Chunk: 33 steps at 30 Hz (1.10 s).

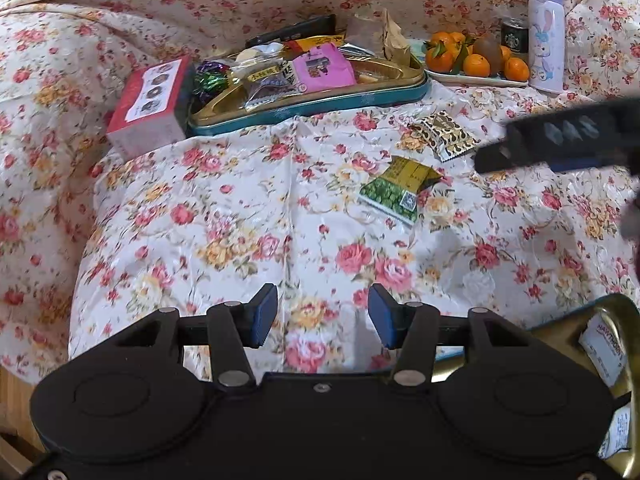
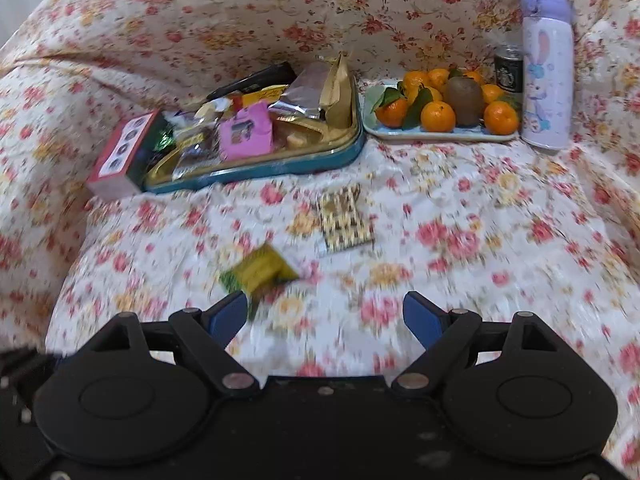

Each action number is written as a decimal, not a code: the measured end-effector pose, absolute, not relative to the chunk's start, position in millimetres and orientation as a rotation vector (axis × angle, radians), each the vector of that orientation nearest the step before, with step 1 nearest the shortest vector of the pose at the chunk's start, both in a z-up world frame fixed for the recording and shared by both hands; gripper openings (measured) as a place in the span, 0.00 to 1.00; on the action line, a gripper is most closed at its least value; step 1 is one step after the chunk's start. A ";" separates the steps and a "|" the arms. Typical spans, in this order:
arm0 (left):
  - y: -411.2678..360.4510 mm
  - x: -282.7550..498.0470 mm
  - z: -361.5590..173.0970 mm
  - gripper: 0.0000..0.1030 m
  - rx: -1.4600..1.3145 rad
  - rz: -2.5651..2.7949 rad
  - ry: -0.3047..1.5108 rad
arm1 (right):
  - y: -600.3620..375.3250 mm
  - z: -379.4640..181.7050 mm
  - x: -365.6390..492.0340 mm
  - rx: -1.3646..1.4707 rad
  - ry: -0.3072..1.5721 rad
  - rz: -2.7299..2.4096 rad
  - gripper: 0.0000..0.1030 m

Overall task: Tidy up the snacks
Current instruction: 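Move left tool to green pea packet while right tool approaches brown heart packet, then close left tool on green pea packet while right tool closes on heart packet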

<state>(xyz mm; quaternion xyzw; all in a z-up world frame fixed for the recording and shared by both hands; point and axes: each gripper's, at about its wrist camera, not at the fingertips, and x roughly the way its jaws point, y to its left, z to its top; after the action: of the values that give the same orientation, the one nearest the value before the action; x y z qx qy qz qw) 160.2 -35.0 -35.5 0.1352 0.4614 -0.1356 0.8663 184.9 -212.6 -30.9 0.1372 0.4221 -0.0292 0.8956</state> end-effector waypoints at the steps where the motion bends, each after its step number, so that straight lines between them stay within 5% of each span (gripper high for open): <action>1: -35.6 162.4 -36.5 0.56 0.284 -0.288 0.967 | -213.5 -32.5 193.5 0.284 0.876 -0.061 0.86; 15: -39.1 181.7 -49.0 0.56 0.279 -0.334 0.993 | -214.2 -56.4 272.5 0.140 0.885 -0.077 0.85; 22: -40.4 184.2 -53.1 0.56 0.280 -0.344 1.006 | -215.1 -70.6 281.1 0.124 0.897 -0.081 0.69; 33: -45.6 175.2 -41.8 0.56 0.287 -0.407 0.942 | -218.9 -85.7 288.7 0.099 0.890 -0.085 0.73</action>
<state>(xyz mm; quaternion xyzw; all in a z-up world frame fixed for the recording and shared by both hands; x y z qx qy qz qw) 175.2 -45.6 -41.8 0.1370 0.4492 -0.1939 0.8613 288.7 -218.9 -85.7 0.0476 0.4300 -0.0409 0.9006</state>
